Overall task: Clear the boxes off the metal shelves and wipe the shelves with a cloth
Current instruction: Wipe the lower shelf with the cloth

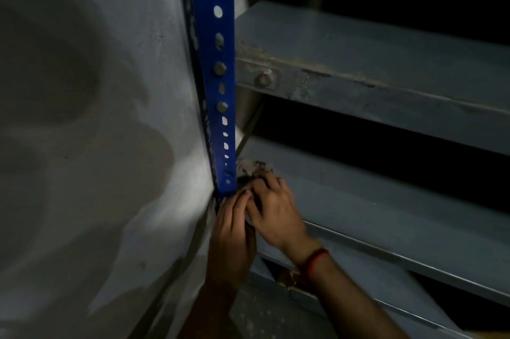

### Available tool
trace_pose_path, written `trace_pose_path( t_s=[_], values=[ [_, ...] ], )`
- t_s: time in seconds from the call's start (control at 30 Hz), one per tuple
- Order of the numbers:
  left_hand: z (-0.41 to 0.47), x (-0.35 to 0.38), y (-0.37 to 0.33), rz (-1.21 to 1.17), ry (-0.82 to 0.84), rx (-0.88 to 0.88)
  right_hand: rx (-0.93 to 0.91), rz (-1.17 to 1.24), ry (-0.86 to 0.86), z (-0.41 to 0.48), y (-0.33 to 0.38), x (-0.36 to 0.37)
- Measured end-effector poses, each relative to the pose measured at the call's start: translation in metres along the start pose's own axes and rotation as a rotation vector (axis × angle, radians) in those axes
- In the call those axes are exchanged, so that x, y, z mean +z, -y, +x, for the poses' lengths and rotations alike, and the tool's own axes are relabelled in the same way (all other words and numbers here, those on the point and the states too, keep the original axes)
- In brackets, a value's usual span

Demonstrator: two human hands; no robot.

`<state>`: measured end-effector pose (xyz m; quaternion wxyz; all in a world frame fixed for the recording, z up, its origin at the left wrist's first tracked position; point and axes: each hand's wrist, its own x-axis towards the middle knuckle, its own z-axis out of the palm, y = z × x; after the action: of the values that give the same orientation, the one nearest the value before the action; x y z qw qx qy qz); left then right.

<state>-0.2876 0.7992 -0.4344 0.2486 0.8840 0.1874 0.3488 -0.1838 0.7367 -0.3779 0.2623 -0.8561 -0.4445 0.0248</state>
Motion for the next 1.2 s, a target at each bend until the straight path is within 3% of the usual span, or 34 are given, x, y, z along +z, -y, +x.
trace_pose_path(
  t_s=[0.07,0.17,0.33,0.47,0.6,0.73,0.8,0.97,1.07,1.2],
  values=[
    [-0.001,-0.003,0.000,-0.081,0.030,-0.107,-0.067,0.057,0.067,0.019,0.001,0.000],
    [0.001,-0.008,0.001,-0.123,0.054,-0.094,-0.114,0.112,0.213,0.034,-0.006,-0.006],
    [0.001,-0.008,-0.001,-0.128,0.079,-0.100,-0.214,-0.387,0.154,0.044,-0.015,-0.020],
    [0.001,-0.005,0.001,-0.124,0.109,-0.119,-0.245,-0.191,0.337,0.051,-0.026,-0.027],
    [0.001,-0.002,-0.003,-0.059,0.108,-0.108,-0.334,-0.091,0.194,0.062,-0.037,-0.008],
    [-0.003,0.001,-0.001,-0.014,0.164,-0.082,-0.282,-0.241,-0.046,0.100,-0.050,-0.001],
    [-0.005,0.002,0.001,0.037,0.190,-0.062,-0.111,-0.266,-0.042,0.115,-0.073,-0.017],
    [-0.008,0.007,0.003,0.060,0.198,-0.081,0.057,-0.276,-0.074,0.073,-0.114,-0.045],
    [-0.007,0.008,-0.001,-0.001,0.186,-0.111,-0.081,-0.182,-0.117,0.016,-0.098,-0.040],
    [-0.005,0.012,-0.014,-0.006,0.103,-0.134,-0.217,0.026,0.028,-0.009,-0.036,-0.013]
  ],
)
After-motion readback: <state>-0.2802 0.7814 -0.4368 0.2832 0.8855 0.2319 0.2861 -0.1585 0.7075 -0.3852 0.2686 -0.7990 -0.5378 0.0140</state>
